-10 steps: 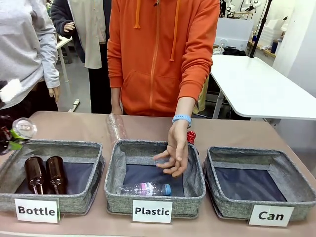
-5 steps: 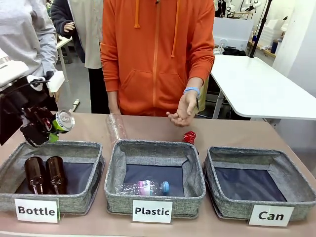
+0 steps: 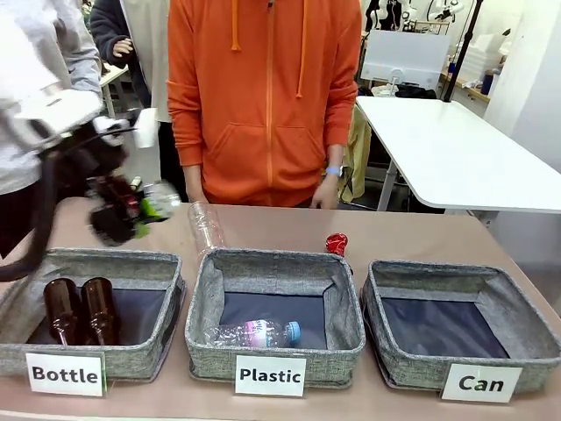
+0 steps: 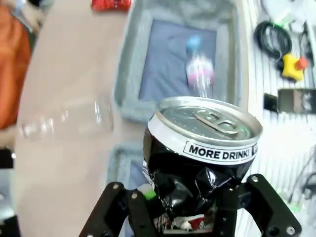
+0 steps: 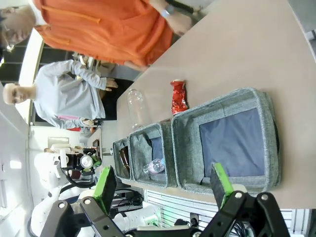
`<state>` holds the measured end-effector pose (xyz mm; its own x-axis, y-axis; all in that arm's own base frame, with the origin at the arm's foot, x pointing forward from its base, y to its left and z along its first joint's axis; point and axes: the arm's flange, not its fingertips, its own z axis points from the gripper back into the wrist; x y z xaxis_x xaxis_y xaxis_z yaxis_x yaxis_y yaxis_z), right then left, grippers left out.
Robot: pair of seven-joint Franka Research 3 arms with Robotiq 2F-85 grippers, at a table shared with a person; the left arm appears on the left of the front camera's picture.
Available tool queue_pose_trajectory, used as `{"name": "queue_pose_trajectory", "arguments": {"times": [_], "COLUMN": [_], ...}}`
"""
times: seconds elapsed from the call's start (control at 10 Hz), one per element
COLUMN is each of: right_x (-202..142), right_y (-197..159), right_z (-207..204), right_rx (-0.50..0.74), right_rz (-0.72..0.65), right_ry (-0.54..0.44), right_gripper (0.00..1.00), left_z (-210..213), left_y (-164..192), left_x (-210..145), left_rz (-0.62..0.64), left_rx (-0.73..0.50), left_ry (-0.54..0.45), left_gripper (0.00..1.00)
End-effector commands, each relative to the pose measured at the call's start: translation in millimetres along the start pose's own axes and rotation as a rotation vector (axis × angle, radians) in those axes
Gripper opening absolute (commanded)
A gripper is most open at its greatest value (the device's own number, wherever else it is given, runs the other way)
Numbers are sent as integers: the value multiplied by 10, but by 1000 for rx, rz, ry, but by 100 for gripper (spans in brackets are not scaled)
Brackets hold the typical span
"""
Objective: Sort the can waste into the basket.
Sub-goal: Pick up the can waste from the table and place it in the right Fabric basket.
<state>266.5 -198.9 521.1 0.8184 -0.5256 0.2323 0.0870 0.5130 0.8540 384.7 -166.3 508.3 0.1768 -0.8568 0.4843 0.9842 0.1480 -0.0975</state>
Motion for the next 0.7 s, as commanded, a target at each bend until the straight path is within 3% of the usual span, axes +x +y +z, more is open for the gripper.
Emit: {"name": "queue_pose_trajectory", "arguments": {"times": [0.0, 0.3, 0.4, 0.6], "right_x": [-57, -262, -289, -261], "right_y": [4, -275, -352, -558], "right_z": [644, 1466, 1594, 1594], "right_rx": [-75, -103, -50, -142], "right_rz": [32, -9, -17, -49], "right_ry": [-32, -84, -71, -18], "right_gripper": [100, 100, 100, 100], "left_z": [-289, -1240, -1637, -2462], "left_y": [393, 491, 416, 118], "left_x": [845, 2351, 2729, 3317], "left_rz": [27, 33, 67, 108], "left_rx": [11, 2, -69, -151], "left_ry": [-26, -194, -247, -235], "left_gripper": [0, 0, 0, 0]}}
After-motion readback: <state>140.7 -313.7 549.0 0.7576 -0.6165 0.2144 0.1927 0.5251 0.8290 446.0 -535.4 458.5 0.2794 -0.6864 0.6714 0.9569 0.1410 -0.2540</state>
